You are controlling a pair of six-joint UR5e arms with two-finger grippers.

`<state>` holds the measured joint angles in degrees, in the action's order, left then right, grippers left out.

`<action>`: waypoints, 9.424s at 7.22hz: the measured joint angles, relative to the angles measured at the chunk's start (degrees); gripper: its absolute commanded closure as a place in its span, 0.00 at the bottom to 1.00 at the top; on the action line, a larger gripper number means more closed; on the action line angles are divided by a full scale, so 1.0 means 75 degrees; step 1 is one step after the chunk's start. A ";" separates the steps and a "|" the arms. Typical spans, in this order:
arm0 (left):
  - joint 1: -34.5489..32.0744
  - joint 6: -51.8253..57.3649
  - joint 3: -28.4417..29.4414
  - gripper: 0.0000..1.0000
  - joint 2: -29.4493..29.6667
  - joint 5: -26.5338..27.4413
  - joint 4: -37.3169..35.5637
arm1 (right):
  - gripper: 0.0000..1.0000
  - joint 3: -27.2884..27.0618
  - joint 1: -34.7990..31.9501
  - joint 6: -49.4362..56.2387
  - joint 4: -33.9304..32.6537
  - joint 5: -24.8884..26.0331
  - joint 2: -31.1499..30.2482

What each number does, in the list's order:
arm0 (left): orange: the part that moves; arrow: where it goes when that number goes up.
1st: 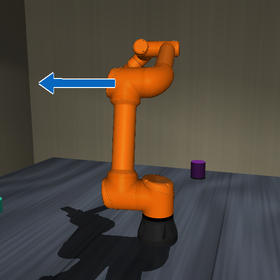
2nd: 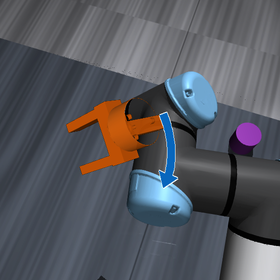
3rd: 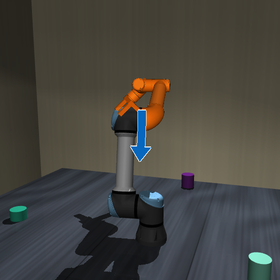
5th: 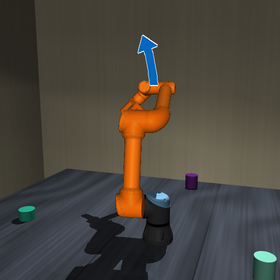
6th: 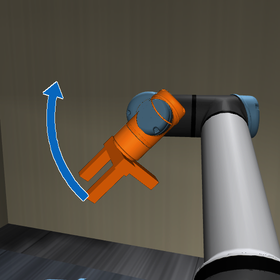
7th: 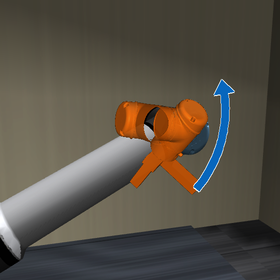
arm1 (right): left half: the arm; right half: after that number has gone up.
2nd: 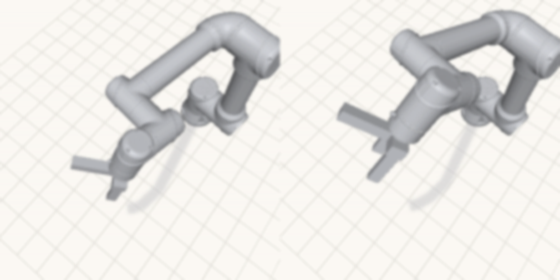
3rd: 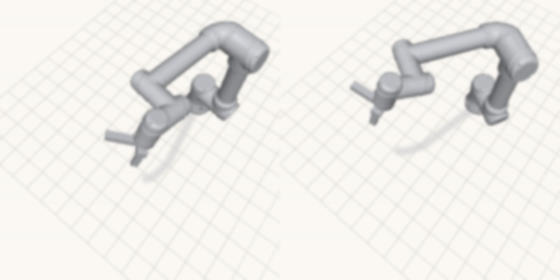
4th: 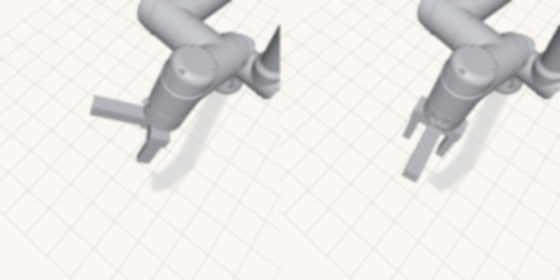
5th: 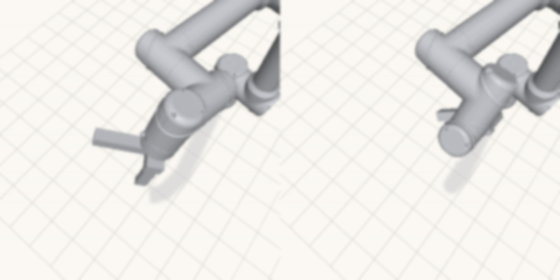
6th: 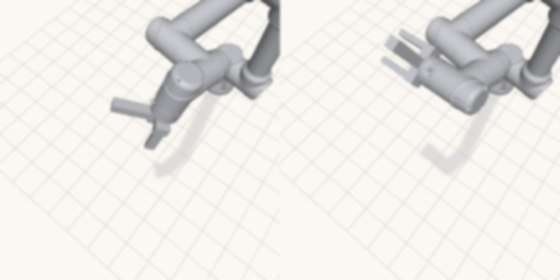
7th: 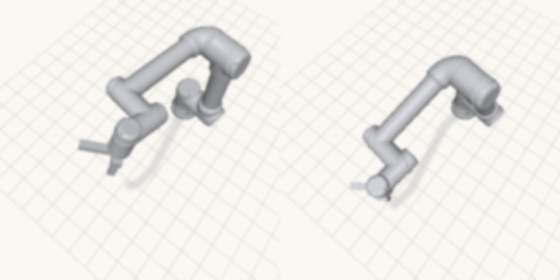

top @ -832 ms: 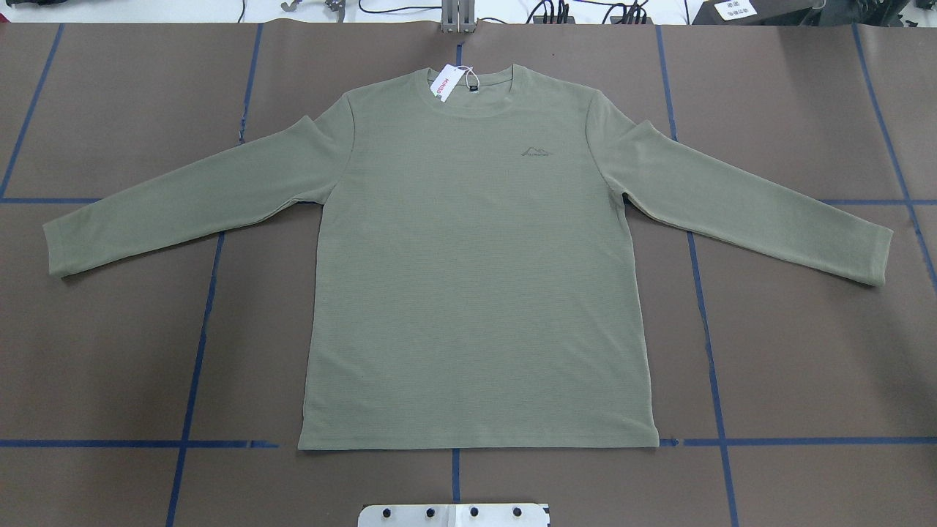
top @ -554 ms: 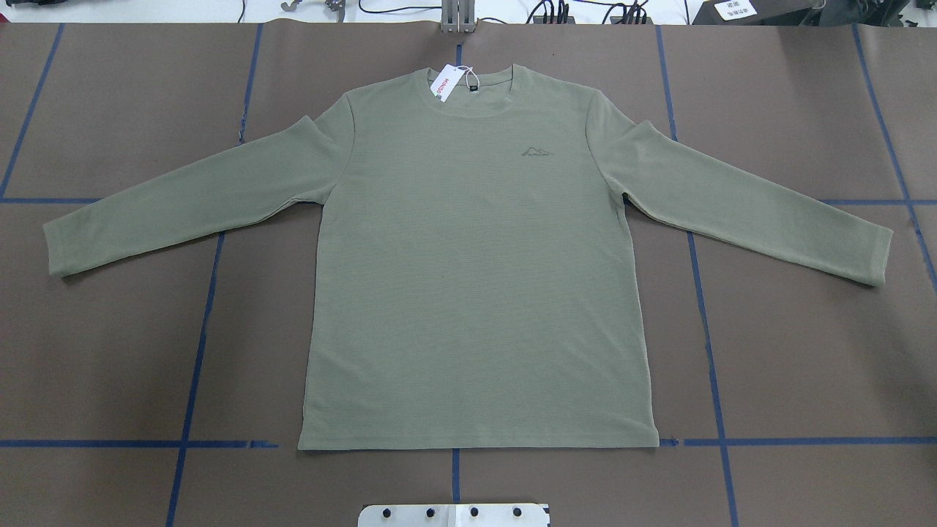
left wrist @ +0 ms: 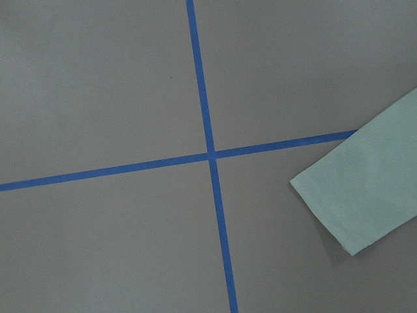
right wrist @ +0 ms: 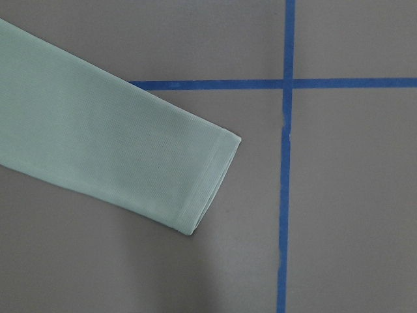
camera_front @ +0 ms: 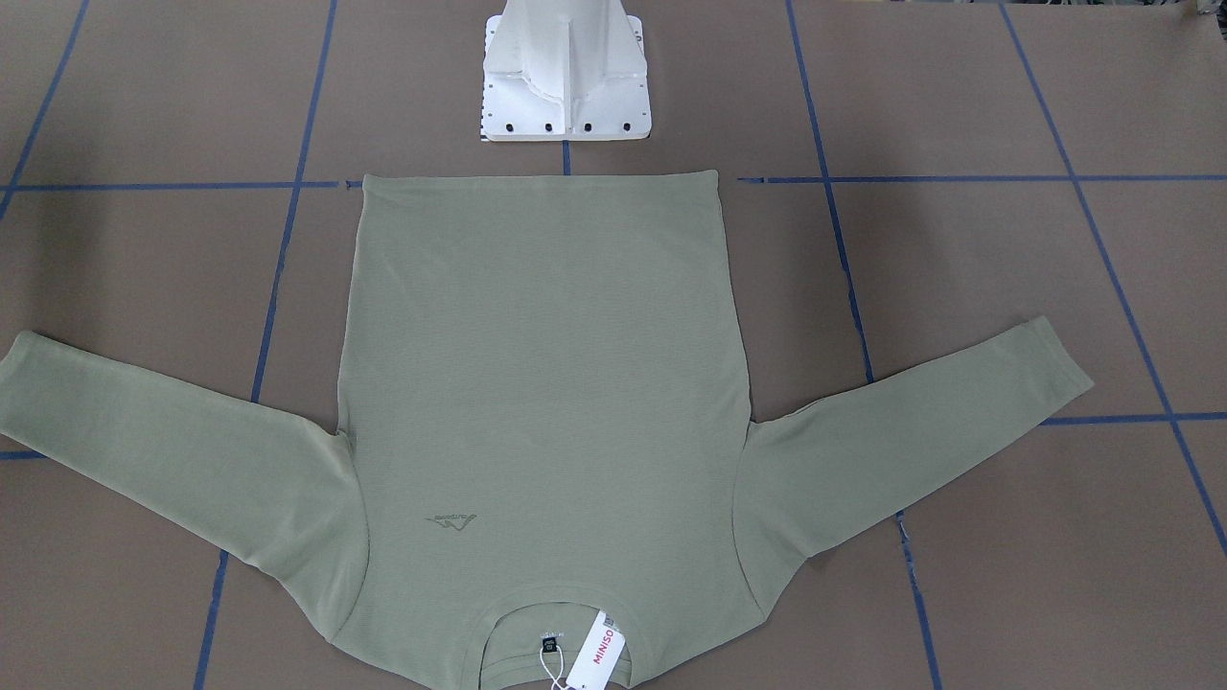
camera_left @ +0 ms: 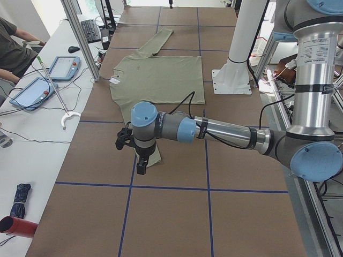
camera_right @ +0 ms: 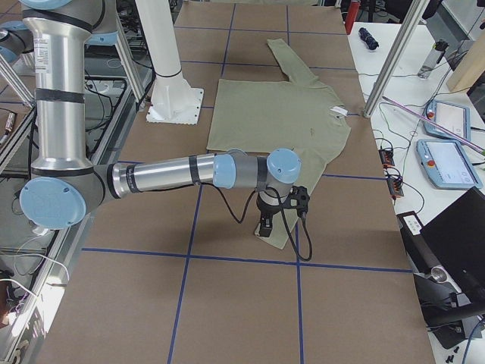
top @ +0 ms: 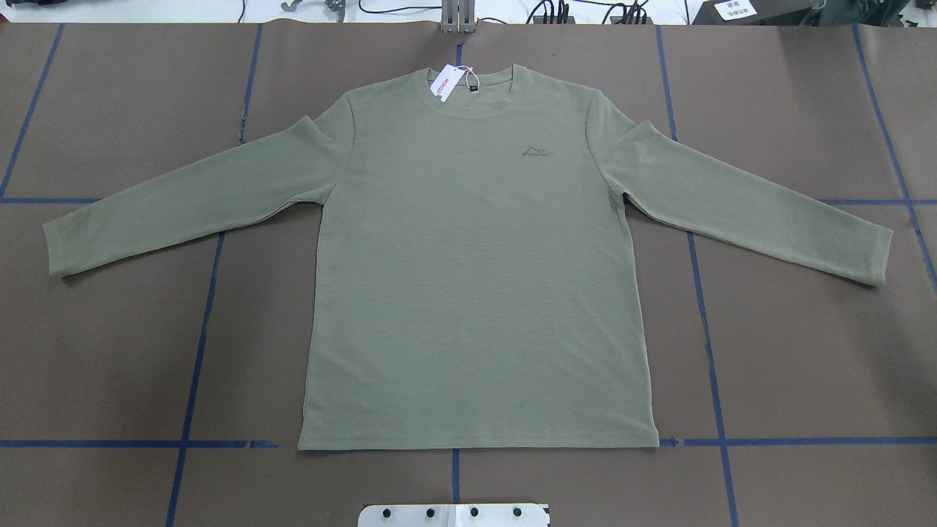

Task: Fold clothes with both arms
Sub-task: 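Move the right gripper toward the nearest sleeve cuff, then grasp the sleeve cuff with the right gripper and fold it toward the collar, then release the sleeve and raise the right gripper while the left gripper approaches, then grasp the other sleeve cuff with the left gripper and fold it across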

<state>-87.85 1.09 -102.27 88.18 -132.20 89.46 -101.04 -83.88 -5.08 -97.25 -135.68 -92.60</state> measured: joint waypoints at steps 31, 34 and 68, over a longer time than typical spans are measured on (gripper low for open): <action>0.0007 0.0005 -0.0635 0.00 0.0097 -0.0078 0.0065 | 1.00 0.1607 0.3101 -0.8227 0.5595 0.0275 0.2945; 0.0006 -0.0004 -0.0837 0.00 0.0081 -0.0079 0.0056 | 1.00 0.2433 0.4830 -1.0294 0.3829 0.2411 0.6420; 0.2871 -0.5104 0.3140 1.00 0.1541 -0.0567 0.4957 | 0.00 0.0156 0.3899 -1.0150 0.3603 0.2293 0.3460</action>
<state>-66.32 -37.19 -78.72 99.74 -136.46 126.64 -99.86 -54.64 -81.21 -70.22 -118.48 -66.65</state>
